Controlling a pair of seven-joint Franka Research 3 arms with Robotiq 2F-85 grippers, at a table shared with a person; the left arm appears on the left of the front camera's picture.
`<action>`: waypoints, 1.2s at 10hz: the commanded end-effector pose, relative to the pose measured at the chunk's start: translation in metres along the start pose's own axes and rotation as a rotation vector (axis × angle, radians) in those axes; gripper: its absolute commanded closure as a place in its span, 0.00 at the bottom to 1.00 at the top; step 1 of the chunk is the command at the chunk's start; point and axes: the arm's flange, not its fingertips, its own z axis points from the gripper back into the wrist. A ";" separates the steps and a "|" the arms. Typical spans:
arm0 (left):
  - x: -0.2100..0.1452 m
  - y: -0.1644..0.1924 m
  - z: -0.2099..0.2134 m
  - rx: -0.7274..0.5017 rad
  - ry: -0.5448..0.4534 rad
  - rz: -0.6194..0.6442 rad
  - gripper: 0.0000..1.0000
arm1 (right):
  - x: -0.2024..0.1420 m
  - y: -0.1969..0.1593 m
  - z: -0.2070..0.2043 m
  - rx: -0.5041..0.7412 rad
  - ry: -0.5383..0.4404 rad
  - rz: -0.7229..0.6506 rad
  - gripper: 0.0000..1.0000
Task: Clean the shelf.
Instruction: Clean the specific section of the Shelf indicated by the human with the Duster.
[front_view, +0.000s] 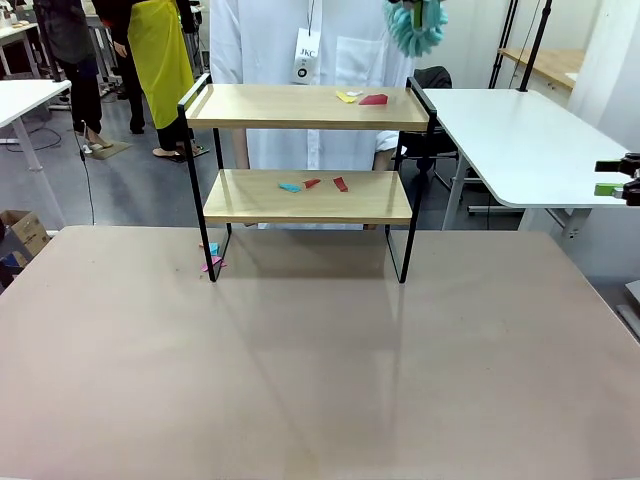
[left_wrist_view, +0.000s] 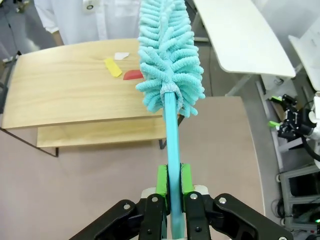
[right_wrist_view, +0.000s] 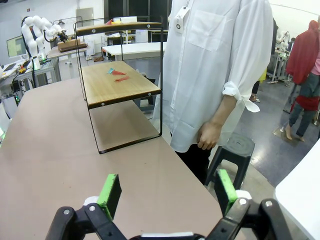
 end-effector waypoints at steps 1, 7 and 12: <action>-0.011 -0.002 -0.004 0.050 -0.024 0.009 0.87 | 0.007 0.001 -0.002 -0.009 0.023 -0.013 0.00; -0.063 -0.004 -0.052 0.098 0.059 -0.027 0.87 | 0.007 0.001 -0.002 -0.009 0.023 -0.013 0.00; -0.062 -0.009 -0.057 0.102 0.087 -0.051 0.87 | 0.007 0.001 -0.002 -0.009 0.023 -0.013 0.00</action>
